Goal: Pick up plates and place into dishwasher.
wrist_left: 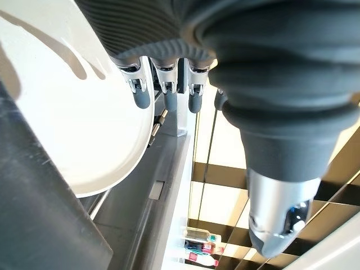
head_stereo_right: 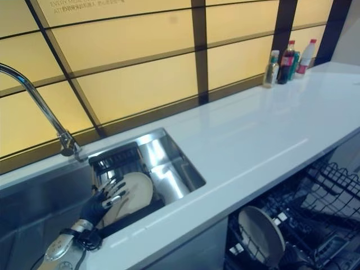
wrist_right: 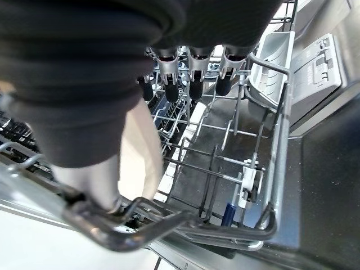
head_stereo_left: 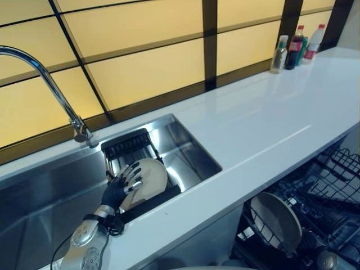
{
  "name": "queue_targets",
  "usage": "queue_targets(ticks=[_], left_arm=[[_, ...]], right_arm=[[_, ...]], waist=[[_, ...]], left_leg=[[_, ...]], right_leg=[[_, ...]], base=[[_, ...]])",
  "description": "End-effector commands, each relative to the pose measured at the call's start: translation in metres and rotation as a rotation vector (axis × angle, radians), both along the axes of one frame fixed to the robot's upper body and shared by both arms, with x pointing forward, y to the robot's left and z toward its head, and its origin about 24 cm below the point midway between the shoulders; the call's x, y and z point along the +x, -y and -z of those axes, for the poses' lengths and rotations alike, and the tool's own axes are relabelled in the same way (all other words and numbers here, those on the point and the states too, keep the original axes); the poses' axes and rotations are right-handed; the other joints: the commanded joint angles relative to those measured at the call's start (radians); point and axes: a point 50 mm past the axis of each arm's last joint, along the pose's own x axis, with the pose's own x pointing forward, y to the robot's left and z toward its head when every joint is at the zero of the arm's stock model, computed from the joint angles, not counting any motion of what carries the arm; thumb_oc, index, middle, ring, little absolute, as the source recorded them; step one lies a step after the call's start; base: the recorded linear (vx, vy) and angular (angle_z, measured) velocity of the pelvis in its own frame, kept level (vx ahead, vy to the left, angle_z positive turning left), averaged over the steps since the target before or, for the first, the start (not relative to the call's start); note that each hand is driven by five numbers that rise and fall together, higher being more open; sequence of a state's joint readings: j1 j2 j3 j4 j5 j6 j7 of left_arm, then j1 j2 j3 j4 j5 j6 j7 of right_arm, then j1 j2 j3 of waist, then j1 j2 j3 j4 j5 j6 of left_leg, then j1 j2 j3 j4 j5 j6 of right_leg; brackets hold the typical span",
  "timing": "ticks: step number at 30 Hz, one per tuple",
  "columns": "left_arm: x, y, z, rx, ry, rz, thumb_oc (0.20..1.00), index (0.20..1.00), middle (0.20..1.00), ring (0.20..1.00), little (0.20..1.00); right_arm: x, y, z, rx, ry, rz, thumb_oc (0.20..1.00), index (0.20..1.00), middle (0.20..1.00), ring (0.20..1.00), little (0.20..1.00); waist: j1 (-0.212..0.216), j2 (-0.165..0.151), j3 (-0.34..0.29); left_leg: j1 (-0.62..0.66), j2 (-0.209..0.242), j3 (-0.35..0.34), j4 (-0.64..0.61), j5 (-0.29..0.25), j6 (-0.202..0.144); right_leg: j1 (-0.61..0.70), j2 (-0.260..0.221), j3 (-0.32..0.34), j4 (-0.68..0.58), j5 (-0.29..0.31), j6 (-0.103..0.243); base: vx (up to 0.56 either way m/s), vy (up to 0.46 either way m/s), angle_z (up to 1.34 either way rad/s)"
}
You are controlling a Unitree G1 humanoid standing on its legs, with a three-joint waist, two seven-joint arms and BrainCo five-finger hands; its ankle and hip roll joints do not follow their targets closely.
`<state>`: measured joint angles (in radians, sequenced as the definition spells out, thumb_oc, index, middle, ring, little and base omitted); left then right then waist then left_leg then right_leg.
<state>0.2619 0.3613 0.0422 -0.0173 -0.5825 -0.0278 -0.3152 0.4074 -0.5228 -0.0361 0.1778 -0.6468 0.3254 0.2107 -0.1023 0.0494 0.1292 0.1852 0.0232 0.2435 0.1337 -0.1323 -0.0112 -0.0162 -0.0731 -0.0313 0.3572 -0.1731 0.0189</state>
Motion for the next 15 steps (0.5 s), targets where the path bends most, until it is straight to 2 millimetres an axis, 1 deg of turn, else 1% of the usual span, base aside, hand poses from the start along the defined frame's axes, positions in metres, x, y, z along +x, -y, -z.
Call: queue_targets(ticks=[1,8,13,15], left_arm=[[-0.01,-0.017,-0.013,0.022,0.061,-0.049,1.0,1.0,1.0,1.0,1.0],[-0.009,-0.019,-0.013,0.0,0.063,-0.063,1.0,1.0,1.0,1.0,1.0],[-0.005,-0.019,-0.013,-0.01,0.079,-0.078,1.0,1.0,1.0,1.0,1.0],[-0.001,-0.02,-0.015,-0.011,0.089,-0.087,1.0,1.0,1.0,1.0,1.0]], right_arm=[[-0.022,-0.023,0.02,0.1,-0.094,-0.039,1.0,1.0,1.0,1.0,1.0],[-0.023,-0.014,0.017,0.089,-0.088,-0.005,1.0,1.0,1.0,1.0,1.0],[-0.018,-0.01,0.015,0.103,-0.061,0.035,1.0,1.0,1.0,1.0,1.0],[-0.013,-0.007,0.011,0.114,-0.026,0.071,1.0,1.0,1.0,1.0,1.0]], waist=[[0.0,-0.072,-0.032],[-0.005,-0.083,-0.05],[-0.008,-0.088,-0.06],[-0.01,-0.089,-0.063]], left_leg=[[-0.036,-0.038,0.017,0.17,-0.115,0.065],[-0.007,-0.044,0.009,0.147,-0.117,0.069],[0.005,-0.044,0.006,0.129,-0.113,0.066],[0.007,-0.043,0.004,0.12,-0.109,0.065]], right_leg=[[0.119,-0.049,0.021,-0.357,0.221,0.134],[0.136,-0.036,0.028,-0.371,0.223,0.121],[0.142,-0.029,0.029,-0.379,0.224,0.113],[0.144,-0.026,0.03,-0.381,0.223,0.11]], base=[[0.0,0.0,0.0],[-0.01,0.012,0.0],[-0.06,0.029,-0.02],[-0.08,0.021,-0.01]])
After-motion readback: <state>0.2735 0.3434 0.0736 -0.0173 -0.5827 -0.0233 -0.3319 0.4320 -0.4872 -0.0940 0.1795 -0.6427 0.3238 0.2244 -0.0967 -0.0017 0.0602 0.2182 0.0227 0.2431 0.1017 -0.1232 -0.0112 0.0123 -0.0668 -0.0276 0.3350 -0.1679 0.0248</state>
